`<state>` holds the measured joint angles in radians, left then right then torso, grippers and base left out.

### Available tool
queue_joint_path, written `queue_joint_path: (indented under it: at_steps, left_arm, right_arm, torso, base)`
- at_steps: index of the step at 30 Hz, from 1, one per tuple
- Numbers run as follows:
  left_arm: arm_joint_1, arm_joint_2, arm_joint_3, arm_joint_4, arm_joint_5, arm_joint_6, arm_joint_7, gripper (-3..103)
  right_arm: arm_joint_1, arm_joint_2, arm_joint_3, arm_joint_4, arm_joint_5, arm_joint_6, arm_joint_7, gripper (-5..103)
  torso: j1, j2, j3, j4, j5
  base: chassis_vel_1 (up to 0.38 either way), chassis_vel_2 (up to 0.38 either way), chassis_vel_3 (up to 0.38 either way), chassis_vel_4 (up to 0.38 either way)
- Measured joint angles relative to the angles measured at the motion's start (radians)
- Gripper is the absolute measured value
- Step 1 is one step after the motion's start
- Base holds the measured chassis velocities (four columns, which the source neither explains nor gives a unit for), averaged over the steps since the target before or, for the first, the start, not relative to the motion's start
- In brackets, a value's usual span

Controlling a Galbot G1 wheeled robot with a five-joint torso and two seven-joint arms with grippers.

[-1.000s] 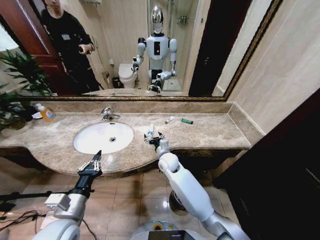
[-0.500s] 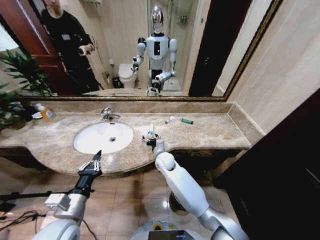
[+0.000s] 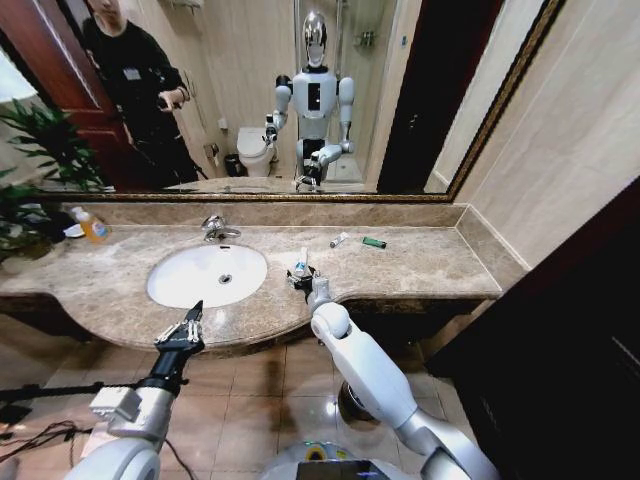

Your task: Pick up the trash from the sink and place it in the trash bin.

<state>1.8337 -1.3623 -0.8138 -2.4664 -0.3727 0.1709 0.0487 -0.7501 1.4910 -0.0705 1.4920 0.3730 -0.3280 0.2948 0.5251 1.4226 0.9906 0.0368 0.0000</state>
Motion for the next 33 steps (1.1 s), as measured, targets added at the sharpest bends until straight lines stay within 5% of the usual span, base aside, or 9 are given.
queue_joint_path:
  at_steps: [5, 14, 33]
  left_arm:
    - [0.0, 0.0, 0.0, 0.0, 0.0, 0.0, 0.0, 0]
    - [0.0, 0.0, 0.0, 0.0, 0.0, 0.0, 0.0, 0]
    - [0.0, 0.0, 0.0, 0.0, 0.0, 0.0, 0.0, 0]
  right_arm:
    - [0.001, -0.005, 0.003, -0.008, -0.008, 0.003, -0.01, 50]
    - [0.002, -0.008, 0.005, -0.025, -0.067, 0.023, -0.036, 25]
    - [-0.085, -0.095, 0.045, 0.141, -0.059, 0.101, -0.067, 25]
  torso:
    - [0.0, 0.0, 0.0, 0.0, 0.0]
    - [0.0, 0.0, 0.0, 0.0, 0.0]
    - [0.0, 0.0, 0.0, 0.0001, 0.0001]
  base:
    - [0.0, 0.0, 0.0, 0.0]
    - [0.0, 0.0, 0.0, 0.0]
    - [0.0, 0.0, 0.0, 0.0]
